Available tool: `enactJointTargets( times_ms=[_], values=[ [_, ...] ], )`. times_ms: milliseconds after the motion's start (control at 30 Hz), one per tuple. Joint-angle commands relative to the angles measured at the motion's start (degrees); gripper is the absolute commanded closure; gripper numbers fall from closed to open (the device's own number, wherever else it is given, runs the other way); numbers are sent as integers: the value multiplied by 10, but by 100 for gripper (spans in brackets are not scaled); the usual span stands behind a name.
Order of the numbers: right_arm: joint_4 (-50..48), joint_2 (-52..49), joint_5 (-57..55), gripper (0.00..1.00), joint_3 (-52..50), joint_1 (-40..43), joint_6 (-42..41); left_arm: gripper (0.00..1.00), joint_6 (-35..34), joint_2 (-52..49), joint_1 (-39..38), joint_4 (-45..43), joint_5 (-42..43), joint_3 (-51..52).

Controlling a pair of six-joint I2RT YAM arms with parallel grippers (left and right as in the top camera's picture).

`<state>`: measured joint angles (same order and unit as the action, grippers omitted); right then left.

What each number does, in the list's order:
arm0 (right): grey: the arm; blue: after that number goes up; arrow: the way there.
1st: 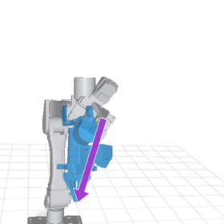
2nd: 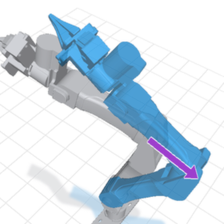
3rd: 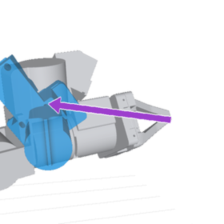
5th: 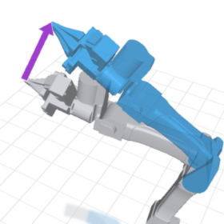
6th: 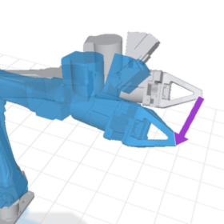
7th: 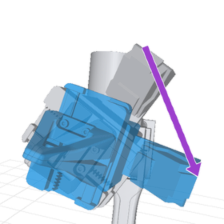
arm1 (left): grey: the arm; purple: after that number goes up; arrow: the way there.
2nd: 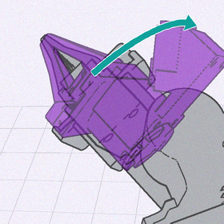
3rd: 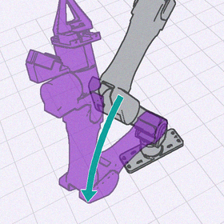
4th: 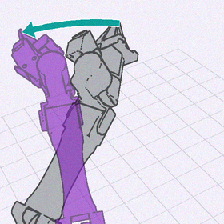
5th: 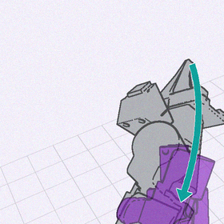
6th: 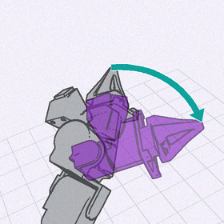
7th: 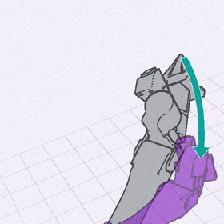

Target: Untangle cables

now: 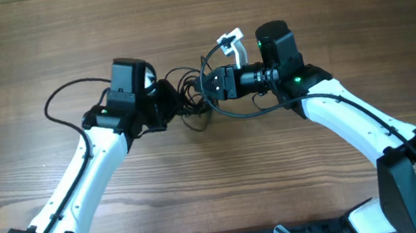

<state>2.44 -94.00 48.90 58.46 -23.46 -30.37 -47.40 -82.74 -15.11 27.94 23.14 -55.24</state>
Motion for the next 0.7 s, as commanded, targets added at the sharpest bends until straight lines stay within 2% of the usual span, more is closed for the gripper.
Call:
enactJointTargets(
  times_ms=[0,33,133,300,367,433,533,667],
  values=[
    [39,-4,-54,23,1,-1,25,96,67,47,54,-1,-24,-2],
    [51,-4,-68,17,1,-1,35,96,84,62,64,-2,-24,-2],
    [75,-4,-108,1,1,-1,39,96,217,115,73,-3,-22,-2],
    [44,-4,-85,2,1,-1,64,96,415,135,62,-3,-15,-2],
    [4,-4,-33,11,1,-1,64,96,491,132,62,-3,-16,-2],
    [-47,-4,33,21,1,-3,61,96,504,132,62,-6,-16,-2],
    [-27,-4,40,32,1,-21,45,96,499,132,62,-5,-16,-2],
    [-24,-4,18,39,1,-60,28,96,474,132,62,-5,-16,-2]
  ],
)
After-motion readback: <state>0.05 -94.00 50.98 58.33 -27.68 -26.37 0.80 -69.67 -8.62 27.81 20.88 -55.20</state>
